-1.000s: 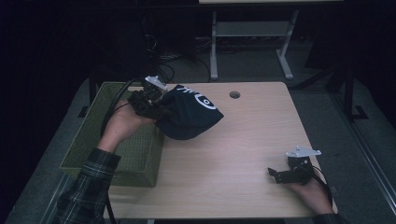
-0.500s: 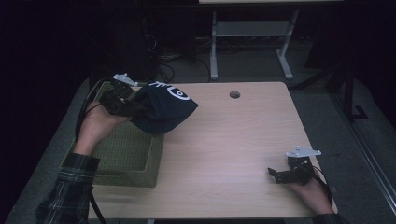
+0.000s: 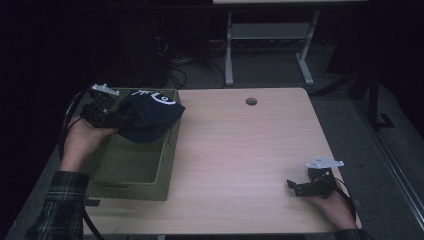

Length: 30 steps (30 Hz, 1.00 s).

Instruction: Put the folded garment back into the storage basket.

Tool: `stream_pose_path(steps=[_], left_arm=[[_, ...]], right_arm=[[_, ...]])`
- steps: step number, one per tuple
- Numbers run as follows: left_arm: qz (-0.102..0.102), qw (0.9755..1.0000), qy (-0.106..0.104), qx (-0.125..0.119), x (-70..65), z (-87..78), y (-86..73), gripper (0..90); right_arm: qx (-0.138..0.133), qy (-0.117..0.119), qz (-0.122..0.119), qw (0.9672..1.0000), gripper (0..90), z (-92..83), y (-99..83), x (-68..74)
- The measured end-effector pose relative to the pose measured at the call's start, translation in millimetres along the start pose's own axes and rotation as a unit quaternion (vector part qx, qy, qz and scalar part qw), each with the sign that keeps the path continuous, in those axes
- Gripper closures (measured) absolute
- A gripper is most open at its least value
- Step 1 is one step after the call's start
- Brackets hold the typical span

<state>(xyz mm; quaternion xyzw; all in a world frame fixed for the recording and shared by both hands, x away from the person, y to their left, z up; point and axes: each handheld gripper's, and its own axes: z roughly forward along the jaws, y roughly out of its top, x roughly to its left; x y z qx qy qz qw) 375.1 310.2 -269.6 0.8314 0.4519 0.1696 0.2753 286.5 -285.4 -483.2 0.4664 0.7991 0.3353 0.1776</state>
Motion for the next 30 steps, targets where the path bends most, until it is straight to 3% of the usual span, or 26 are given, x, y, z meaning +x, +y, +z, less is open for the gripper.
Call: stream_pose_path(steps=[18,30], left_arm=[[-0.052,0.9978,0.034,0.021,31.5,22.4,-42.3,74.1],[-0.066,0.996,0.033,0.051,36.3,61.4,-67.0,74.0]], right_arm=[[0.0,-0.001,-0.001,1.0,1.8,0.0,0.0,-0.2],[-0.001,-0.001,-0.001,1.0,1.8,0.1,0.0,-0.3]])
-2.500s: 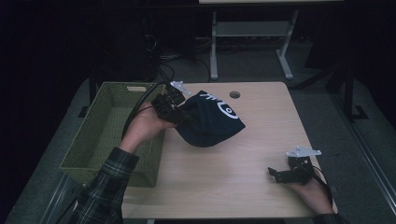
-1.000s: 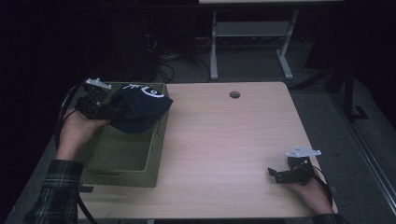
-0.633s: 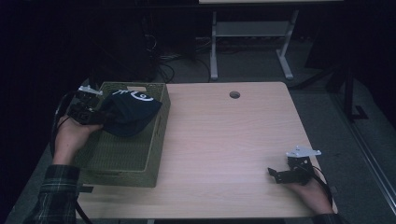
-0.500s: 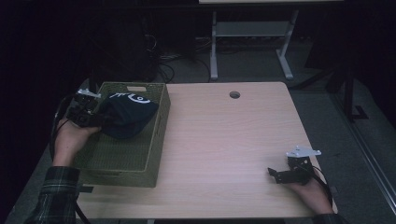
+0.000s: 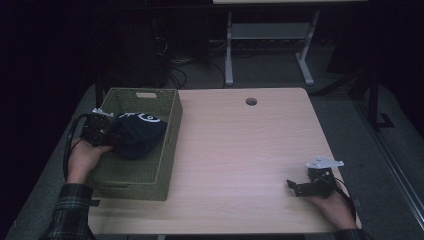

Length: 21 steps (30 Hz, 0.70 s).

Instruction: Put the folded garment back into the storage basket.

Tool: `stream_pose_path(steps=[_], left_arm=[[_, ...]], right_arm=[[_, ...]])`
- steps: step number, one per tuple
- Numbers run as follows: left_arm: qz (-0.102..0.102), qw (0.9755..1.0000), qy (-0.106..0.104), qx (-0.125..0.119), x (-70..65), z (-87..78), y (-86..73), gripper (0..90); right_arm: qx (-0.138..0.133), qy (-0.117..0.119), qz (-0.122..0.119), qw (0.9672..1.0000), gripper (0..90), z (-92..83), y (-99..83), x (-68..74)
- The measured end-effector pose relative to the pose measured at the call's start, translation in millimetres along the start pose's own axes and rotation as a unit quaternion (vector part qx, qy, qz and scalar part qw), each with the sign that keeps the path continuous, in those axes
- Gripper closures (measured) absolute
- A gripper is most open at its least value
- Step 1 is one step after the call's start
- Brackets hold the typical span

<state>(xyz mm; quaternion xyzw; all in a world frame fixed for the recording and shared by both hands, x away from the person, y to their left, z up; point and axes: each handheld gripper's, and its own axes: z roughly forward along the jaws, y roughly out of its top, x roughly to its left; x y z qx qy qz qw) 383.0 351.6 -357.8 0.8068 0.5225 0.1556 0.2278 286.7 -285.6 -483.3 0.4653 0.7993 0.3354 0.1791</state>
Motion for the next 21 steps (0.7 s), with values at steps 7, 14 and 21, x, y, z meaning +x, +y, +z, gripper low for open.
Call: stream_pose_path(steps=[7,14,21], left_arm=[[-0.001,0.9999,-0.007,0.015,-0.5,17.1,-5.0,73.7],[-0.007,0.9995,-0.02,0.024,0.2,32.1,-12.5,73.2],[-0.01,0.9993,-0.024,0.026,0.1,36.3,-15.1,71.9]], right_arm=[[0.0,0.0,0.0,1.0,1.8,0.1,0.0,0.0],[-0.001,0.0,-0.001,1.0,1.8,0.1,0.0,-0.1],[-0.001,0.001,-0.002,1.0,1.8,0.1,0.0,-0.2]])
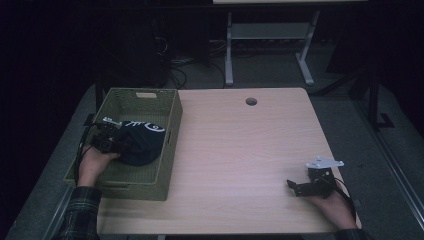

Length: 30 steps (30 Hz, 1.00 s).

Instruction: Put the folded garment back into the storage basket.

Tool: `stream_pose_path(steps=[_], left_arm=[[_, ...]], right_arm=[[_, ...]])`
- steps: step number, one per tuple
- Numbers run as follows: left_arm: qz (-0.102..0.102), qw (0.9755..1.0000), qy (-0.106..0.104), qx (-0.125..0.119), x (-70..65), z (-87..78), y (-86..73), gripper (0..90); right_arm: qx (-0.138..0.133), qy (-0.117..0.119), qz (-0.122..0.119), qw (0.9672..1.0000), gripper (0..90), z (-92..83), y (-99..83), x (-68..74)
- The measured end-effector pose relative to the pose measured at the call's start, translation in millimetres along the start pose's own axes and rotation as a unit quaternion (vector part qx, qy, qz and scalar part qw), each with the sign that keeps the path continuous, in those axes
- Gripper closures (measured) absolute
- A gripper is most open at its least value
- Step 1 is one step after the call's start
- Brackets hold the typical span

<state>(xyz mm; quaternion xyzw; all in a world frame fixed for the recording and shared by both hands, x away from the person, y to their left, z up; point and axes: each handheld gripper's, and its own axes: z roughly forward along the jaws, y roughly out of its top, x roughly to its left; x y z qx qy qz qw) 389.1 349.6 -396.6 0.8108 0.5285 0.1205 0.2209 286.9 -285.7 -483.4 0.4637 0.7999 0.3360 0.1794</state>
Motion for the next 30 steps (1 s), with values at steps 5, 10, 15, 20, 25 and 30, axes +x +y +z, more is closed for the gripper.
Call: stream_pose_path(steps=[5,10,15,20,25,30], left_arm=[[0.0,1.0,-0.006,0.0,0.8,-0.2,-1.1,64.4],[-0.001,1.0,-0.007,-0.005,1.1,-1.2,-1.4,47.5],[-0.005,0.9996,-0.006,-0.026,-0.9,-14.4,0.8,34.8],[-0.009,0.999,-0.008,-0.042,-3.9,-24.6,3.9,22.7],[-0.009,0.9973,-0.013,-0.071,-13.3,-41.3,13.9,16.5],[0.007,0.9959,-0.027,-0.086,-29.0,-51.6,24.4,16.5]], right_arm=[[0.0,0.0,0.0,1.0,1.8,0.0,0.0,0.1],[0.0,0.0,0.0,1.0,1.8,0.0,0.0,0.0],[0.0,0.0,0.0,1.0,1.8,0.0,0.0,0.0],[0.0,0.0,0.0,1.0,1.8,0.0,0.0,0.0],[0.0,0.0,0.0,1.0,1.8,0.0,0.0,0.0],[0.0,0.0,0.0,1.0,1.8,0.0,0.0,0.0]])
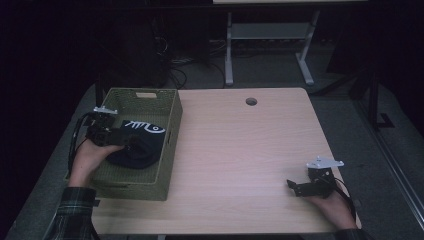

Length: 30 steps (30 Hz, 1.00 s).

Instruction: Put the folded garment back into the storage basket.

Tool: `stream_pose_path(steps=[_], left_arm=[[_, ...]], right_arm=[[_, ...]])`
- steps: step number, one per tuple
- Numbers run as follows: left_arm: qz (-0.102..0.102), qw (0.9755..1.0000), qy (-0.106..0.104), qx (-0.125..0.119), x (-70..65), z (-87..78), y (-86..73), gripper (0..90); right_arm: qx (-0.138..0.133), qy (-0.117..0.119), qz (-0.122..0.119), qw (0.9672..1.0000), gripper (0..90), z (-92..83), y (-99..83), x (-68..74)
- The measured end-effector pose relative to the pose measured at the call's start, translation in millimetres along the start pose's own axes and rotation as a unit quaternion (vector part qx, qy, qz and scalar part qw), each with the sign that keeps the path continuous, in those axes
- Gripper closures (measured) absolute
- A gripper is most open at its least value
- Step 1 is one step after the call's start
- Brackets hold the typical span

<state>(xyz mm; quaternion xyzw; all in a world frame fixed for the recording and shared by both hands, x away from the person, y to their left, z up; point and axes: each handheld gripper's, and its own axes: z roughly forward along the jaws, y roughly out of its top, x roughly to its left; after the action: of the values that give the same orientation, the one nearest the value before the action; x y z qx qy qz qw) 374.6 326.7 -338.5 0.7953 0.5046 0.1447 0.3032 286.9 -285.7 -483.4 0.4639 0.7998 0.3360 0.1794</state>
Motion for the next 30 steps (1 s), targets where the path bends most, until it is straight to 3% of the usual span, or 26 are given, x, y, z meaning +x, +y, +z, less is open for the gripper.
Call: stream_pose_path(steps=[5,11,12,13,14,15,16,17,18,20,21,22,24,26,27,30], left_arm=[[0.012,0.9998,-0.012,-0.009,-14.9,-1.1,9.0,16.5],[0.046,0.9984,-0.025,-0.023,-48.9,0.7,29.0,16.5],[0.046,0.9984,-0.025,-0.023,-48.9,0.7,29.0,16.5],[0.055,0.9975,-0.033,-0.029,-61.2,0.2,35.3,16.5],[0.055,0.9975,-0.033,-0.029,-61.2,0.2,35.3,16.5],[0.068,0.9963,-0.04,-0.033,-74.4,0.2,41.4,16.5],[0.068,0.9963,-0.04,-0.033,-74.4,0.2,41.4,16.5],[0.078,0.9949,-0.051,-0.039,-88.8,1.8,46.6,16.5],[0.078,0.9949,-0.051,-0.039,-88.8,1.8,46.6,16.5],[0.089,0.9932,-0.062,-0.043,-103.8,5.3,51.1,16.5],[0.099,0.9911,-0.076,-0.045,-118.6,10.9,54.3,16.5],[0.099,0.9911,-0.076,-0.045,-118.6,10.9,54.3,16.5],[0.112,0.9881,-0.094,-0.047,-139.3,21.2,56.2,16.5],[0.114,0.9873,-0.1,-0.047,-145.2,24.9,56.1,16.4],[0.116,0.986,-0.109,-0.049,-156.0,33.0,54.9,16.1],[0.118,0.9844,-0.121,-0.049,-169.6,46.3,50.6,14.5]], right_arm=[[0.0,0.0,0.0,1.0,1.8,0.0,0.0,0.0],[0.0,0.0,0.0,1.0,1.8,0.0,0.0,0.1],[0.0,0.0,0.0,1.0,1.8,0.0,0.0,0.1],[0.0,0.0,0.002,1.0,1.8,0.0,0.0,0.3],[0.0,0.0,0.002,1.0,1.8,0.0,0.0,0.4],[0.0,0.0,0.002,1.0,1.8,0.0,0.0,0.3],[0.0,0.0,0.001,1.0,1.8,0.0,0.0,0.3],[0.0,0.0,0.001,1.0,1.8,0.0,0.0,0.3],[0.0,0.0,0.001,1.0,1.8,0.0,0.0,0.3],[0.0,0.0,0.001,1.0,1.8,0.0,0.0,0.3],[0.0,0.0,0.001,1.0,1.8,0.0,0.0,0.4],[0.0,0.0,0.001,1.0,1.8,0.0,0.0,0.4],[0.0,0.0,0.001,1.0,1.8,0.0,0.0,0.4],[0.0,0.0,0.001,1.0,1.8,0.0,0.1,0.4],[0.0,0.0,0.001,1.0,1.8,0.0,0.0,0.3],[0.0,0.001,0.001,1.0,1.8,0.0,0.0,0.4]])
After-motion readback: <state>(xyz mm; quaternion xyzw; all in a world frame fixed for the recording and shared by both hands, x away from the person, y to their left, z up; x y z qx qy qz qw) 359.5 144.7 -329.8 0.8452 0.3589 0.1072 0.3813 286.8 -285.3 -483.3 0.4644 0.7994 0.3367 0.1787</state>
